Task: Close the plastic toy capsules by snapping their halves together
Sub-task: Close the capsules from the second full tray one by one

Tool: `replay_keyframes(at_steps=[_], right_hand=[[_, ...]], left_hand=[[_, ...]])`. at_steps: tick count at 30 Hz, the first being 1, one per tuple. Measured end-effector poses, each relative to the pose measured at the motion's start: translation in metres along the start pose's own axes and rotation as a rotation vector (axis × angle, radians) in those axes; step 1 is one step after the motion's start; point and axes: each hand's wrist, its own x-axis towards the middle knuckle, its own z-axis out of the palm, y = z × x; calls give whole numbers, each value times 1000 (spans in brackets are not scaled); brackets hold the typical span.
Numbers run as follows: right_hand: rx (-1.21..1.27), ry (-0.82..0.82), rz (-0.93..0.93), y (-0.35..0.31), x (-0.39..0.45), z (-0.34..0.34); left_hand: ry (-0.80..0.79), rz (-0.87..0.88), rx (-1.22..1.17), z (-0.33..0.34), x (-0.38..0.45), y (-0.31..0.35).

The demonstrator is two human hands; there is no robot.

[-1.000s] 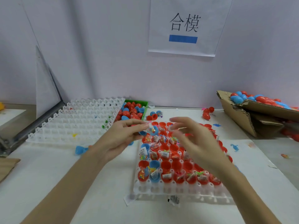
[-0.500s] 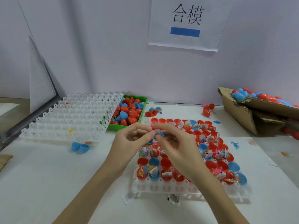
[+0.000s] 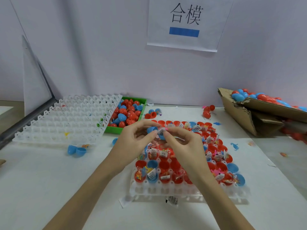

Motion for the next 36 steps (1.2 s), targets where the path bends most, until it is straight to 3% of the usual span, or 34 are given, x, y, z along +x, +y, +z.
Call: replay_keyframes(at_steps=[9, 15, 21, 25, 32, 36], right_hand=[[-177, 42, -116, 5, 0, -1], [-189, 69, -181, -1, -2, -3], [-500, 123, -409, -5, -3, -2], [-662, 147, -509, -4, -5, 1], [-723, 108, -525, -4, -3, -4], [-691, 112, -562, -6, -5, -1]], left_hand=[[84, 104, 4, 12, 3, -11], [19, 72, -130, 3, -3, -11], [119, 164, -14, 14, -10, -13], [173, 167, -90, 21, -15, -14], [116, 225, -29, 22, -17, -12], [153, 189, -130, 25, -18, -8]])
